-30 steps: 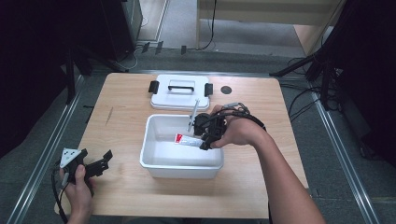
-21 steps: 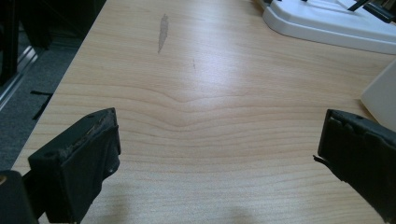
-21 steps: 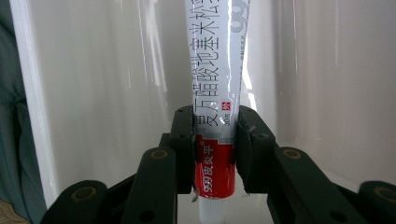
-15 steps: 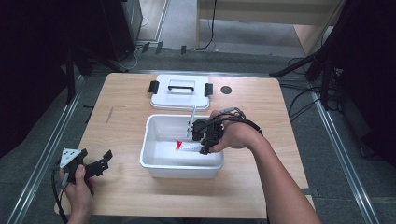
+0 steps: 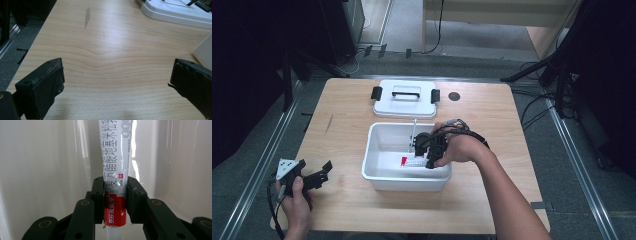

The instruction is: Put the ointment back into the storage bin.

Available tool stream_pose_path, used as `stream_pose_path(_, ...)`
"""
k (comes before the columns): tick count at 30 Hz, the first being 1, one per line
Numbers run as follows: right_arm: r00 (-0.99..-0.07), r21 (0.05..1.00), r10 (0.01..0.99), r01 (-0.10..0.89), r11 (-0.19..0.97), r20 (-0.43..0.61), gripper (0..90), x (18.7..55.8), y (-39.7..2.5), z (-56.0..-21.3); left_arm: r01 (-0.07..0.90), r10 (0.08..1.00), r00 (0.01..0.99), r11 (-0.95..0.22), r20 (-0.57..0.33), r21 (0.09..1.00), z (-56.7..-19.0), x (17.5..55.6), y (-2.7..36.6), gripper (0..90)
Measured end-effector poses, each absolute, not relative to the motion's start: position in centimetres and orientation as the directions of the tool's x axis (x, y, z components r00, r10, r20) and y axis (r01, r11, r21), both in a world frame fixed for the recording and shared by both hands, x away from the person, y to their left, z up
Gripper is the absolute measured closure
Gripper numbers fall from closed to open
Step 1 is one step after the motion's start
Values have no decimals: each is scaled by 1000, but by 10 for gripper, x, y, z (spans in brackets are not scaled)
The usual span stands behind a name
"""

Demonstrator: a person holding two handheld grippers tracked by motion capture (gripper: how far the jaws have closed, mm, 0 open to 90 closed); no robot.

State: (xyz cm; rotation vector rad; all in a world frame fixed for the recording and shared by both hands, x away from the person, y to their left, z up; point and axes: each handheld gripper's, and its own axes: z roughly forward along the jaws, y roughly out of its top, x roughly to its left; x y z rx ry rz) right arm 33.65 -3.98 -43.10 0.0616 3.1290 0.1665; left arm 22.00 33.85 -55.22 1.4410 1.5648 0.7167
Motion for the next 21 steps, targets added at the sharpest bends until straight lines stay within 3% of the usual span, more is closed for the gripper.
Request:
stream_pose_path(17,-999,70,37,37,997,0,690,333,-37,-433,476,976,44,165,-211,864,-552,220,338,0)
stream_pose_path(21,-999,79,43,43,996,-4,731,333,-39,-430,475,976,45,165,-212,864,-552,220,339,0)
